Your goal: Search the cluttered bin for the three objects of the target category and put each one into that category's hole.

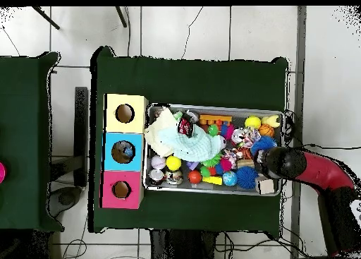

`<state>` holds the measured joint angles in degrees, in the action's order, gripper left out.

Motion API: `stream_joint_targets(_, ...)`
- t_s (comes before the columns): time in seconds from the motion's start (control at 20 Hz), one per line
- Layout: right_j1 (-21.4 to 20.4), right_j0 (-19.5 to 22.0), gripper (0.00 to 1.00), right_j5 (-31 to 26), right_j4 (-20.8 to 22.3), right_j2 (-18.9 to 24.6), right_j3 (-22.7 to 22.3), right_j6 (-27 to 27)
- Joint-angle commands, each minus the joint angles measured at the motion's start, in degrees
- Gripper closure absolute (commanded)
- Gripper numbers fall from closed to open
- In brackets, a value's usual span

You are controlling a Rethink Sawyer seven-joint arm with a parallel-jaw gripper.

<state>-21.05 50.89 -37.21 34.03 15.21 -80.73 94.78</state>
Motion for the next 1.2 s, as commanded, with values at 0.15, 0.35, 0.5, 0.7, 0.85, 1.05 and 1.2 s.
stream_joint_targets(0.15, 11.4, -1.7, 1.0, 2.0, 1.3, 12.1, 13.2, -13.2)
stream_joint_targets(0.35, 9.9, -3.5, 1.0, 2.9, 1.2, 10.8, 11.2, -8.1)
stream_joint_targets(0.5, 9.6, -4.4, 1.0, 2.9, 0.6, 10.7, 10.4, -6.1)
stream_joint_targets(0.7, 9.0, -5.3, 1.0, 4.0, 0.0, 10.2, 8.6, -2.8)
stream_joint_targets(0.85, 8.0, -6.0, 1.0, 4.5, -0.3, 9.3, 6.6, -0.2)
stream_joint_targets(1.05, 6.5, -6.9, 1.0, 5.9, -1.1, 8.2, 3.2, 3.9)
stream_joint_targets(1.2, 4.3, -8.4, 1.0, 5.3, -2.6, 6.5, 0.0, 8.0)
